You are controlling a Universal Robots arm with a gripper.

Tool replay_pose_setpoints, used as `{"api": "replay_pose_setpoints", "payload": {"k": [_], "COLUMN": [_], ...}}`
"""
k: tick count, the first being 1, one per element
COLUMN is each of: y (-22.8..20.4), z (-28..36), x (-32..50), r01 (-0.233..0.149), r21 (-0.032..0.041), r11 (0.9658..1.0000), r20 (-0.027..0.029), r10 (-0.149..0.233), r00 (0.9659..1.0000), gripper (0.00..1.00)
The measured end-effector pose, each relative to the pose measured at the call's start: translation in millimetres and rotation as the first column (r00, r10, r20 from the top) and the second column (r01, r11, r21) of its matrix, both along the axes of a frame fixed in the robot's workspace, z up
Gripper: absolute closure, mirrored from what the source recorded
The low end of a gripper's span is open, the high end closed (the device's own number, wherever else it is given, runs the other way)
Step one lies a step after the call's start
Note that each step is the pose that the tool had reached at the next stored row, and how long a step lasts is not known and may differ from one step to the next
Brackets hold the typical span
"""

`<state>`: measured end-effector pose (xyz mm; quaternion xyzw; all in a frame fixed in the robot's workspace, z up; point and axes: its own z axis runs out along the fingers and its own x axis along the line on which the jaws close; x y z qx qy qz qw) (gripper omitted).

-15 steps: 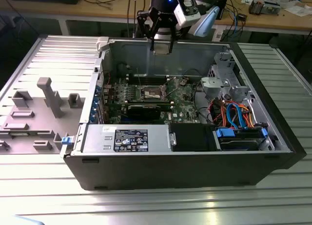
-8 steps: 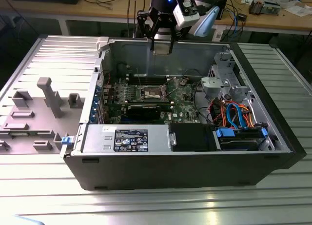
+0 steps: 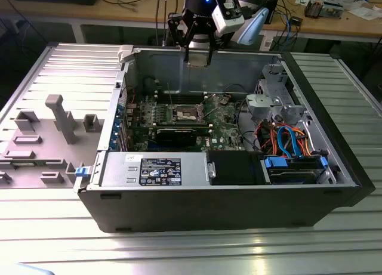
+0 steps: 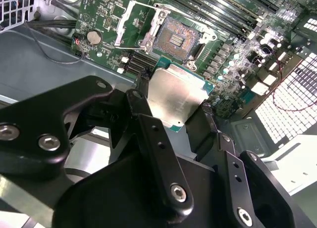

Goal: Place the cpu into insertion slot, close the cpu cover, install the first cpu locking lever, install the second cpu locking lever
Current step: 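Place the cpu into insertion slot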

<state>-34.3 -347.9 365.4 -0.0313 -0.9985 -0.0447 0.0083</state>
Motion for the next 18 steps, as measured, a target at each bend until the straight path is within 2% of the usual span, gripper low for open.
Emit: {"api": "replay_pose_setpoints", "payload": {"k": [7, 15, 18], "y": [0.0, 0.0, 0.0], "z": [0.0, -0.3, -0.4], "x": [0.0, 0.0, 0.0], "r01": [0.002, 0.072, 0.078], "r21": [0.0001, -0.0002, -0.0001], "r11": [1.0000, 0.9974, 0.9969], "r20": [0.0000, -0.0001, 0.0000], "r10": [-0.002, -0.072, -0.078], "r00": [1.0000, 0.9974, 0.9969], "gripper": [0.45, 0.45, 0.45]}}
